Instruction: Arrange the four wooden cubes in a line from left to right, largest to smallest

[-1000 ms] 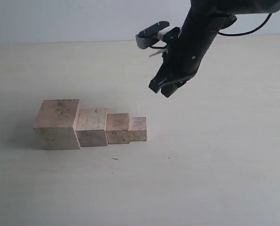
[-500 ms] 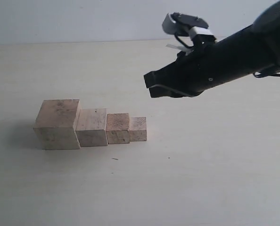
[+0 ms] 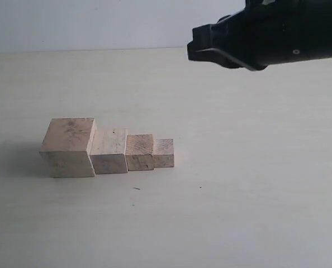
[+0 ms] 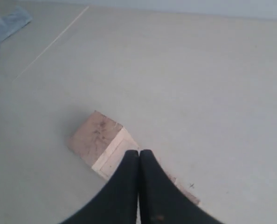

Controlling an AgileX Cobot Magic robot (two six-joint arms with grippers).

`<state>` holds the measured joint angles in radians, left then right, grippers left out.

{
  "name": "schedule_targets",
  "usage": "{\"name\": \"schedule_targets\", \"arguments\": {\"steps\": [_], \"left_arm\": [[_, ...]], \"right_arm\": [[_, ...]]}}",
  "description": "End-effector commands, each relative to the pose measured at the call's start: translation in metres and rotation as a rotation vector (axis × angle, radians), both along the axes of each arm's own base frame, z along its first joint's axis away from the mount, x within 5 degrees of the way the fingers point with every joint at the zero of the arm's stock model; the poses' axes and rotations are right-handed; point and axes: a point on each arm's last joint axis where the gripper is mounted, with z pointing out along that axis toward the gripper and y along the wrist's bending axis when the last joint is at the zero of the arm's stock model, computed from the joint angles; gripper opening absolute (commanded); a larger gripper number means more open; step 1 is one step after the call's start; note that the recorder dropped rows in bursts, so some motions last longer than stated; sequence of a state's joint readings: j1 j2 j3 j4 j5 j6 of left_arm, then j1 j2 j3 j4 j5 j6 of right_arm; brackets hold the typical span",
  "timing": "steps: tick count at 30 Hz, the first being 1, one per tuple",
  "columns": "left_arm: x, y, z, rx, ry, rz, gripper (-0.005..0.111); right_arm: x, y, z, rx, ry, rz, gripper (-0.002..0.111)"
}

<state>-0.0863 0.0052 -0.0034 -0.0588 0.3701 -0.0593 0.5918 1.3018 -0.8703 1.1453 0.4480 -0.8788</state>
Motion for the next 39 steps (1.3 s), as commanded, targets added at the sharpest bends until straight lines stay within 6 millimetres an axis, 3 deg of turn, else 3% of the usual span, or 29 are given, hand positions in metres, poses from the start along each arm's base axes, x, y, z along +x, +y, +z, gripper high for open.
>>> {"name": "schedule_targets", "arguments": {"steps": [1, 7, 11, 18, 23, 27, 31, 37, 39], "left_arm": [[0.0, 0.0, 0.0, 0.002, -0.012, -0.004, 0.0], [0.0, 0.0, 0.0, 0.002, -0.012, -0.004, 0.0], [0.0, 0.0, 0.0, 0.002, -0.012, -0.004, 0.0], [0.0, 0.0, 0.0, 0.002, -0.012, -0.004, 0.0], [0.0, 0.0, 0.0, 0.002, -0.012, -0.004, 0.0], [0.0, 0.0, 0.0, 0.002, -0.012, -0.004, 0.0], [0.0, 0.0, 0.0, 0.002, -0.012, -0.004, 0.0], [0.0, 0.0, 0.0, 0.002, -0.012, -0.004, 0.0], [0.0, 0.0, 0.0, 0.002, -0.012, -0.004, 0.0]], "right_arm": [[-0.004, -0.012, 0.02, -0.005, -0.145, -0.063, 0.0], [-0.018, -0.036, 0.053, 0.04, -0.334, -0.179, 0.0], [-0.032, -0.062, 0.054, 0.058, -0.367, -0.254, 0.0], [-0.068, -0.124, 0.012, 0.073, -0.31, -0.509, 0.0], [-0.118, -0.17, -0.021, 0.09, -0.49, -0.82, 0.0], [-0.134, -0.18, -0.031, 0.056, -0.622, -0.901, 0.0], [-0.136, -0.181, -0.042, 0.022, -0.625, -0.903, 0.0], [-0.152, -0.184, -0.08, 0.04, -0.673, -0.928, 0.0], [-0.154, -0.184, -0.084, 0.05, -0.689, -0.929, 0.0]]}}
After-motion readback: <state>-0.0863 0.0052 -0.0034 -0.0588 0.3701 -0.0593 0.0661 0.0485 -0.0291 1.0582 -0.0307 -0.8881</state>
